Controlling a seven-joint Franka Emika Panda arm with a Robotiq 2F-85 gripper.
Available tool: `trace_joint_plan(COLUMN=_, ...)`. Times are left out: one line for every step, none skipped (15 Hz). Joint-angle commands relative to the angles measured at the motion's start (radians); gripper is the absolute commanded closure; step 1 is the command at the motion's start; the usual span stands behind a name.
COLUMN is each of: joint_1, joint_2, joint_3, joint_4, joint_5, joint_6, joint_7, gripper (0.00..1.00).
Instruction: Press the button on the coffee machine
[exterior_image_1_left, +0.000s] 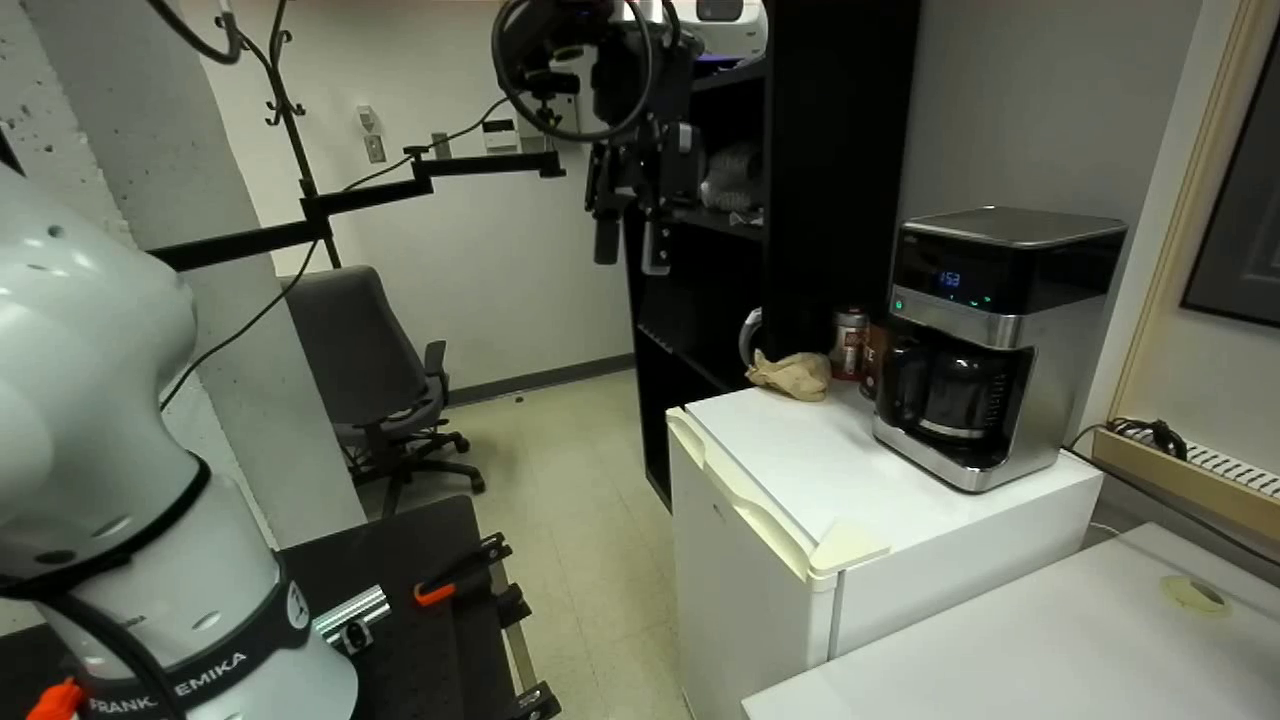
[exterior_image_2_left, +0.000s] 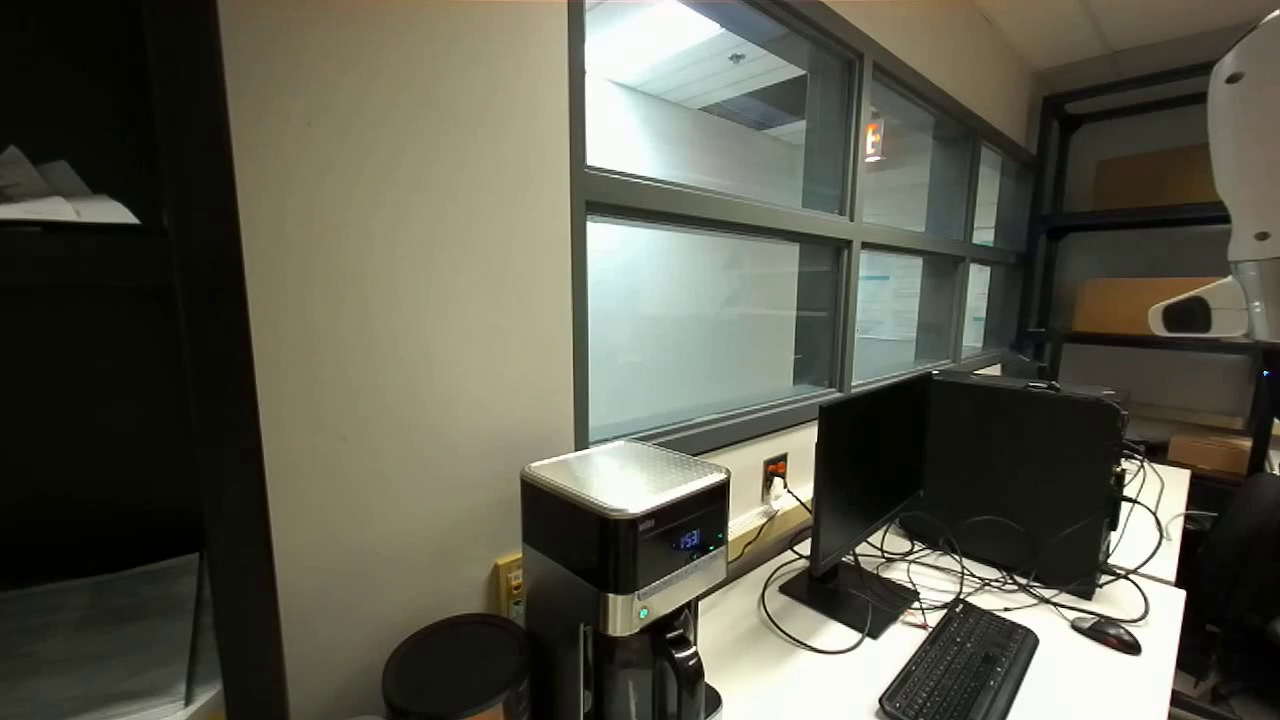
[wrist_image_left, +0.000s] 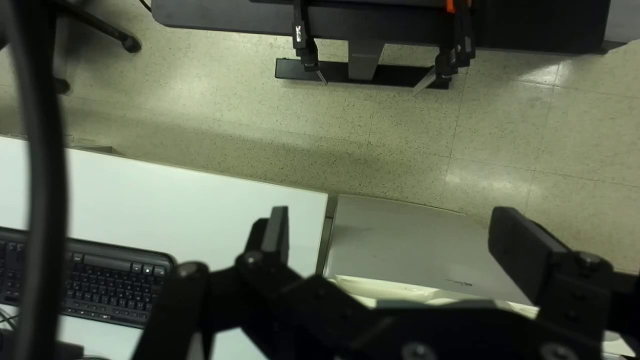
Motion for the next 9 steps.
trace_joint_plan(joint_1=0.011, joint_2=0.001, joint_3=-0.009, joint_4=0.002, joint_5=-0.003, joint_6=-0.002, joint_7=0.003, gripper=0.0)
trace_joint_plan(joint_1=0.01, joint_2=0.009, joint_3=-0.007, joint_4=0.004, joint_5=-0.007, joint_6=0.002, joint_7=0.007, gripper=0.0)
trace_joint_plan(joint_1=0.01, joint_2=0.015, joint_3=-0.007, joint_4=0.006, joint_5=-0.008, joint_6=0.003, joint_7=0.006, gripper=0.0)
trace_joint_plan(joint_1=0.011, joint_2=0.027, joint_3=-0.005, joint_4=0.01, joint_5=-0.015, joint_6=0.012, joint_7=0.002, gripper=0.0)
trace_joint_plan(joint_1=0.012, joint_2=0.034, joint_3=-0.005, joint_4=0.011, joint_5=-0.016, joint_6=0.019, joint_7=0.0, gripper=0.0)
trace_joint_plan(joint_1=0.014, joint_2=0.046, joint_3=-0.004, joint_4=0.013, joint_5=-0.025, joint_6=0.037, joint_7=-0.009, gripper=0.0)
trace_joint_plan(joint_1=0.014, joint_2=0.057, joint_3=-0.002, joint_4=0.015, joint_5=-0.035, joint_6=0.048, joint_7=-0.011, gripper=0.0)
trace_joint_plan(joint_1=0.016, joint_2=0.075, joint_3=-0.004, joint_4=0.021, joint_5=-0.051, joint_6=0.081, joint_7=-0.023, gripper=0.0)
trace_joint_plan(joint_1=0.017, joint_2=0.086, joint_3=-0.004, joint_4=0.021, joint_5=-0.063, joint_6=0.107, joint_7=-0.03, gripper=0.0)
